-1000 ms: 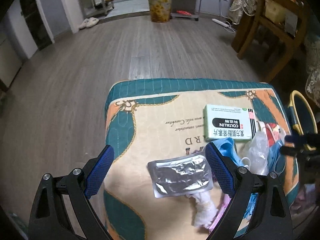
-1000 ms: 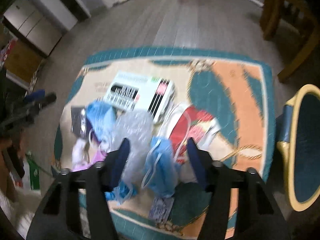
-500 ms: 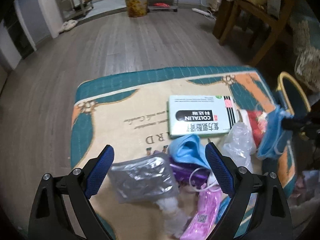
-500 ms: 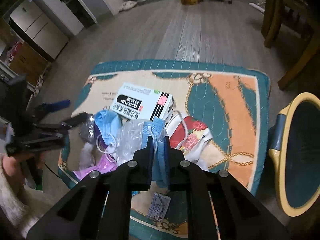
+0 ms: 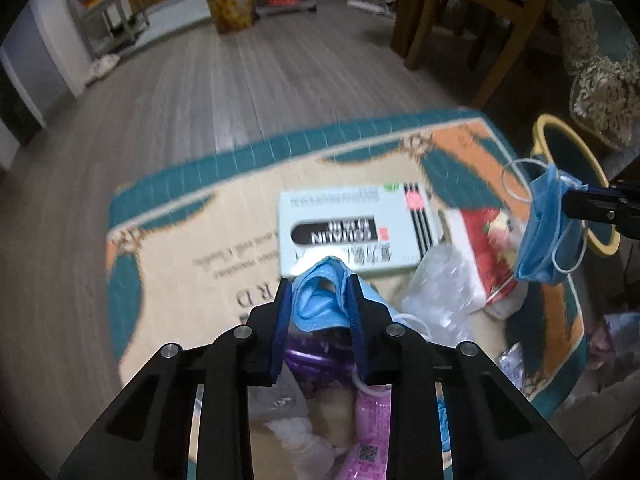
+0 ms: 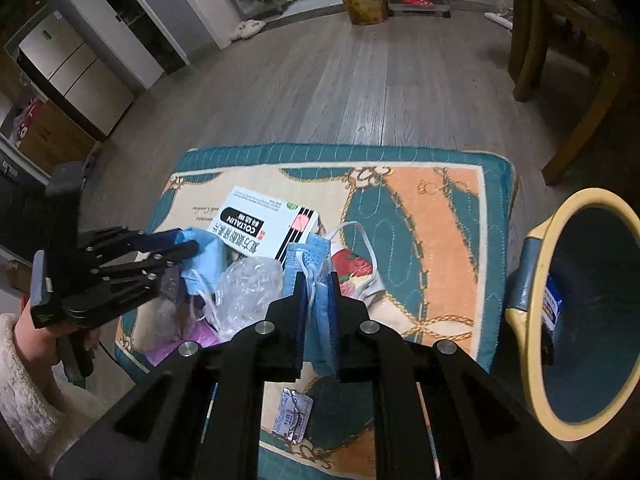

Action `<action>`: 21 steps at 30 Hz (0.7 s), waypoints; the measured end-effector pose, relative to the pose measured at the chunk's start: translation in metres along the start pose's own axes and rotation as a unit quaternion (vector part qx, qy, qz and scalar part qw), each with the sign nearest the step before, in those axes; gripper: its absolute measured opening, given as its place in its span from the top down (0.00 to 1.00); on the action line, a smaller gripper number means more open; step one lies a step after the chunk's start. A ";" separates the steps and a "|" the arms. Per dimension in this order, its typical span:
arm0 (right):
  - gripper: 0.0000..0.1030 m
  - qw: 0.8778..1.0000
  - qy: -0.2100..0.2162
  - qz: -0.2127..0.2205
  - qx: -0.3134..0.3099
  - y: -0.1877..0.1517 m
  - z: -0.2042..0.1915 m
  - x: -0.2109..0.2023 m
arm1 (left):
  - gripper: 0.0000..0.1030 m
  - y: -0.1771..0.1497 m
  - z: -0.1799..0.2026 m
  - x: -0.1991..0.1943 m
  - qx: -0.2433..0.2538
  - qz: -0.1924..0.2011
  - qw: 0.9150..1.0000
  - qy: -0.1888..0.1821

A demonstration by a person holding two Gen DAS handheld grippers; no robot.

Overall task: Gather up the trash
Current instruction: 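Carry both blue masks to the wastebasket and release them inside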

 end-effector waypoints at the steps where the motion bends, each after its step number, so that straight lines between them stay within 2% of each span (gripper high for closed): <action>1: 0.91 1.000 0.001 0.004 0.002 0.002 0.001 -0.003 | 0.72 0.003 0.001 -0.005 0.004 0.007 1.000 0.003; 10: 0.91 0.999 0.001 0.054 0.003 0.016 0.010 -0.040 | 0.72 0.041 0.036 -0.068 0.055 0.106 0.993 0.017; 15: 0.91 0.997 -0.006 0.075 0.013 0.020 0.024 -0.055 | 0.72 0.059 0.055 -0.087 0.053 0.155 0.987 -0.003; 21: 0.91 0.993 -0.026 0.107 0.039 0.025 0.059 -0.078 | 0.72 0.073 0.081 -0.082 0.061 0.171 0.983 -0.017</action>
Point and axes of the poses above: each gripper's, at about its wrist camera, not at the fingertips, and x roughly the way its jaws point, z to its right, y to its top, the point moved 7 cm from there along x, roughly the way its jaws point, and after that the axes turned 12 degrees about -y, right-handed, at the moved point
